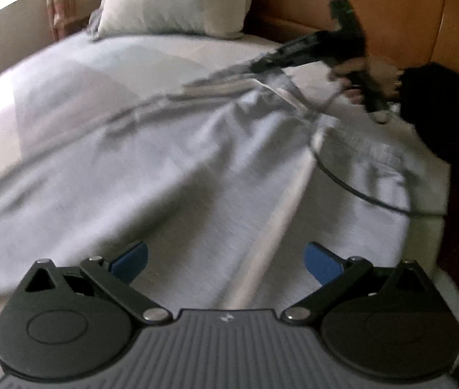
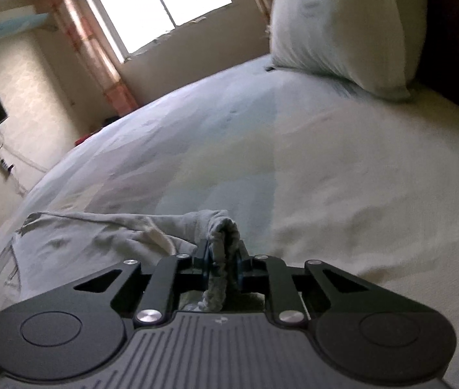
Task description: Fold clothes
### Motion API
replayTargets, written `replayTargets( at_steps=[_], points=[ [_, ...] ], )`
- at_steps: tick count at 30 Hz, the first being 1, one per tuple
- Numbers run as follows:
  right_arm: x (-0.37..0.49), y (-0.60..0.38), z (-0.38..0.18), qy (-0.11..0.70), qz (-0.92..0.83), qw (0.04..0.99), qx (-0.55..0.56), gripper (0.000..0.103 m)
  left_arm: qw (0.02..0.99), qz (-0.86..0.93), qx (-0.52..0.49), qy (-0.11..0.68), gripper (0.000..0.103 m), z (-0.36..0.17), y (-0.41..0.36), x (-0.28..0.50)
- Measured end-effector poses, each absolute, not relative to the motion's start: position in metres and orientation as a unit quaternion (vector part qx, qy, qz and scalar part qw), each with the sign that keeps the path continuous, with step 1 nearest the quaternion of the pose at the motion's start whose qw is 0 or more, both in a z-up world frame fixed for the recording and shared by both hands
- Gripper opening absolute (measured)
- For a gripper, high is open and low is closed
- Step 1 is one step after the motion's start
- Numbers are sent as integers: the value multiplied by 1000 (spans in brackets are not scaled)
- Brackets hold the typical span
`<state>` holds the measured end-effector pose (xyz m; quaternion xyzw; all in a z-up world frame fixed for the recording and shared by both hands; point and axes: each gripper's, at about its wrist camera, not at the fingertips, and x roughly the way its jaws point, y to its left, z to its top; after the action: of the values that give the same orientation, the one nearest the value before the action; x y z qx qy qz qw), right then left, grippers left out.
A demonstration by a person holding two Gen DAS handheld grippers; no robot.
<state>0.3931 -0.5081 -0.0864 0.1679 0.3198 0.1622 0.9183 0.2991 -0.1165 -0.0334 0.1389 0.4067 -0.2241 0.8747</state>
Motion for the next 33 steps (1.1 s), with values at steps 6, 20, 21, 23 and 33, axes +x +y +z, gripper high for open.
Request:
replayTargets(
  at_steps=[6,20,21,23,33],
  points=[
    [372,-489,-58,304,198,923,131,19,877,-209,219,373,101,-34,-125,351],
    [324,-433,-36,300,286,908,58,19,860,-151,391,290,90,-109,-152,450],
    [320,-429,-36,302,293,906,53,19,863,-150,391,283,90,-111,-152,453],
    [312,-420,-38,308,304,900,41,19,866,-146,392,273,90,-113,-153,457],
    [268,-396,-57,337,335,880,-24,19,842,-151,472,212,91,-128,-163,454]
  ],
)
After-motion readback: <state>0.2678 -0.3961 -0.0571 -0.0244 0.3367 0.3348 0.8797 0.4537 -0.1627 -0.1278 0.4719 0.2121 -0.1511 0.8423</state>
